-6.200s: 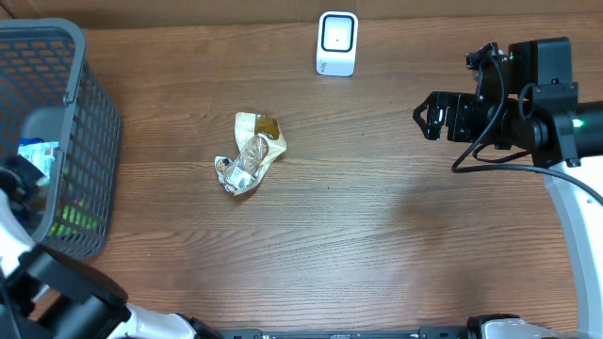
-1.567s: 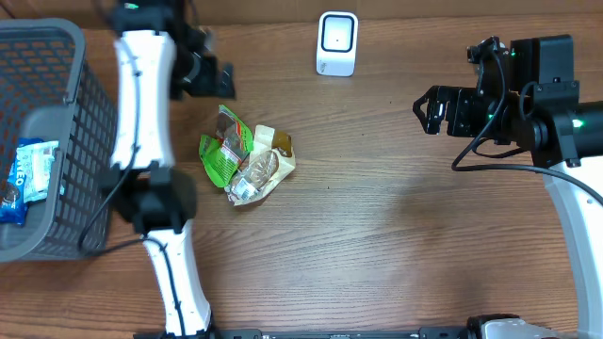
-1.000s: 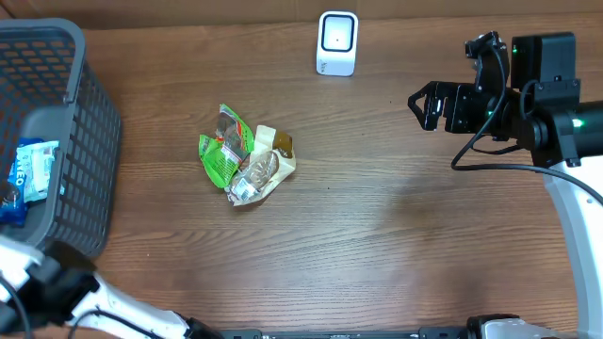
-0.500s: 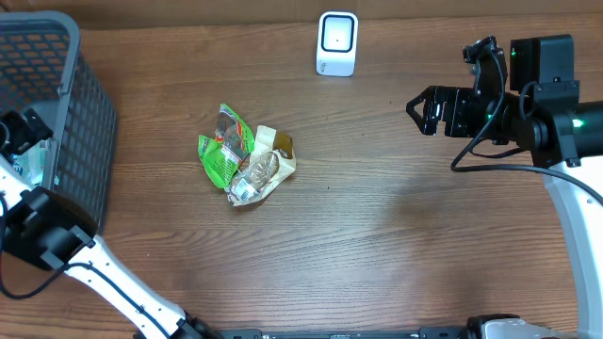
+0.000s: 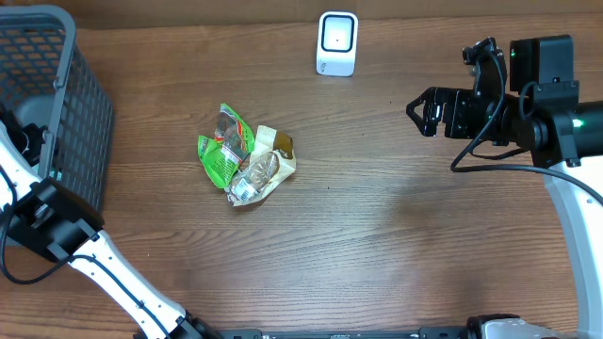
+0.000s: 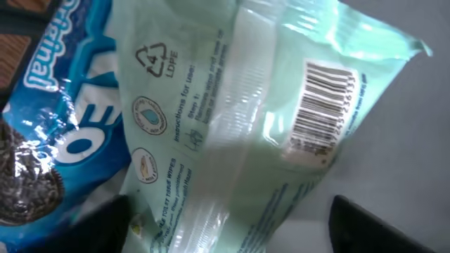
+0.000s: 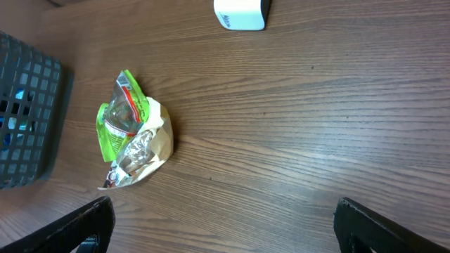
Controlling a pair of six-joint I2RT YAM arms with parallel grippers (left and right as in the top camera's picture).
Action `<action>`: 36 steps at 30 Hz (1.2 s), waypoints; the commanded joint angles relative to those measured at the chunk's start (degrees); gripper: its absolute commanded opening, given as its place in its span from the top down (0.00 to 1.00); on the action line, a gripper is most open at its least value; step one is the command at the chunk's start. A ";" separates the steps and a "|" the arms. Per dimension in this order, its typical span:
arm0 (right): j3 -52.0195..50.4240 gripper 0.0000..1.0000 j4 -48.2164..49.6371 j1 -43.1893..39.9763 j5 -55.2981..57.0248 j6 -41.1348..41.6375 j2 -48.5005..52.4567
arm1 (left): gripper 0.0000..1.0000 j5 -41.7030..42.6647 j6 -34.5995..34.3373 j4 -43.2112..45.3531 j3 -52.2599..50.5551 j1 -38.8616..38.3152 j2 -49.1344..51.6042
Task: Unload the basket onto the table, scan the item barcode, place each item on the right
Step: 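Grasp the pale green-white bag in the basket with the left gripper, then drop the pale green bag onto the pile with the left gripper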
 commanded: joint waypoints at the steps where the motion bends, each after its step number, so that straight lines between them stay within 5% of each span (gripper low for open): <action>1: 1.11 0.00 0.09 0.15 -0.57 0.00 -0.66 | 0.91 1.99 -0.46 -0.28 0.44 -1.40 5.62; 10: 1.11 0.00 -0.24 0.15 -0.59 0.00 -0.66 | 0.96 8.17 -0.63 -9.51 12.83 -1.40 0.68; 14: 1.11 0.00 -0.57 0.15 -0.61 0.00 -0.66 | 0.96 12.87 -0.66 -13.38 23.63 -1.55 -9.46; 20: 1.11 0.00 -0.50 0.15 -0.61 0.00 -0.66 | 0.96 22.91 0.70 -13.38 24.11 -4.11 -24.79; 23: 1.11 0.00 -0.50 0.15 -1.42 0.15 -0.66 | 0.96 22.82 1.60 -13.38 23.39 -11.45 -31.54; 27: 1.11 0.00 -0.61 0.15 -1.40 0.15 -0.66 | 0.96 22.67 2.62 -13.38 17.44 -21.70 -34.14; 36: 1.11 0.00 -1.64 0.15 -1.38 -0.04 -0.66 | 0.96 21.99 5.11 -9.68 -22.73 -43.32 -32.09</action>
